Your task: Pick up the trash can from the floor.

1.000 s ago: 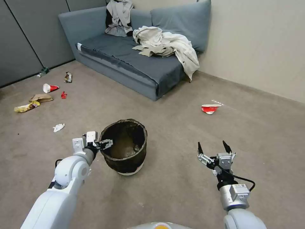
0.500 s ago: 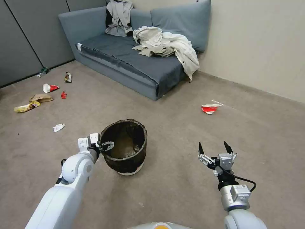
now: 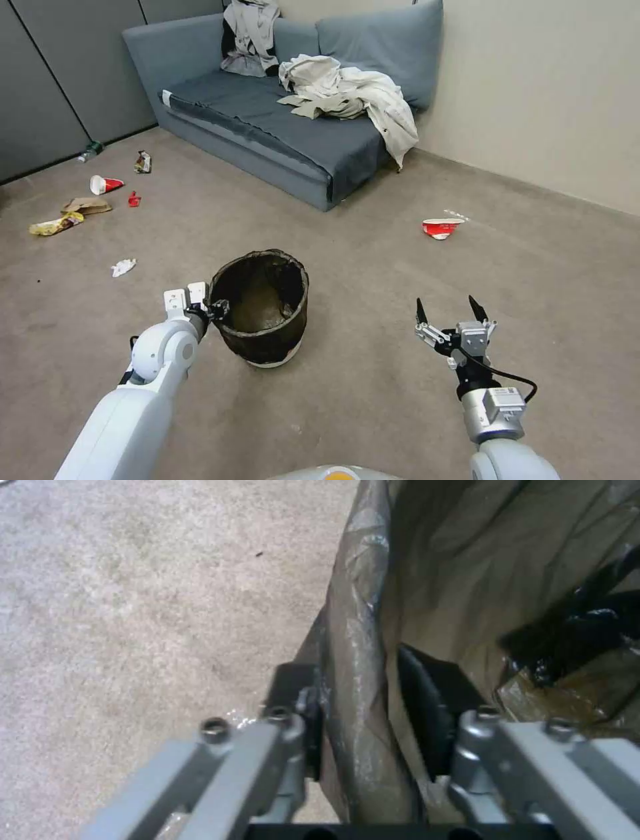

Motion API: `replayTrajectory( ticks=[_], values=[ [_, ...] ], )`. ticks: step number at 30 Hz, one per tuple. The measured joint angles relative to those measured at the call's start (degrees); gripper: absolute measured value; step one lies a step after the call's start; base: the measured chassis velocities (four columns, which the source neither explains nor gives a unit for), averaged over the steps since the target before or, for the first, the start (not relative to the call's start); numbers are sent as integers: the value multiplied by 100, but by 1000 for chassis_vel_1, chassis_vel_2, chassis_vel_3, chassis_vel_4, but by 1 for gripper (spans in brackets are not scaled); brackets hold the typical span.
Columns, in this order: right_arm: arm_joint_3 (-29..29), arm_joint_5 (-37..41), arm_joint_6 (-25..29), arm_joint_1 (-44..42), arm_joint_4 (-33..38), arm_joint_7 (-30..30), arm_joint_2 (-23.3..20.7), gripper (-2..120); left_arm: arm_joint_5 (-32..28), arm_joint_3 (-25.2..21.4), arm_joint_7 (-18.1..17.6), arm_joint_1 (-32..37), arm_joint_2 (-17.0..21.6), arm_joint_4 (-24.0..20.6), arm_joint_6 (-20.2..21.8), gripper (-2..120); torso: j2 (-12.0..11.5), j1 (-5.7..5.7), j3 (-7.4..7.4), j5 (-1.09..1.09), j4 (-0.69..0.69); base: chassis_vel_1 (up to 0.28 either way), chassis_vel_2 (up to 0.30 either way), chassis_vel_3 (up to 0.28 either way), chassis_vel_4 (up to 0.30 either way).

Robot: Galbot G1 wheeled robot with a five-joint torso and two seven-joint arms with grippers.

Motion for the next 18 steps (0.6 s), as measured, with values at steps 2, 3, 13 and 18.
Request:
replayTrajectory(
  ticks=[2,3,13,18],
  values=[
    [-1,0,1,1,0,0,0,100,0,-1,-4,0,-5,1,1,20,0,0,0,0,0,0,0,0,0],
    [-2,0,2,2,0,-1,1,100,0,-3,-12,0,-10,2,-1,15,0,0,0,0,1,0,0,0,0],
    [-1,-2,10,2,12,-2,1,100,-21,-64,65,195,17,-178,-745,4,0,0,0,-1,0,0,0,0,0],
    [-4,-3,9,6,28,-2,-1,100,-33,-170,181,427,114,-582,-1204,3,0,0,0,0,1,0,0,0,0]
  ],
)
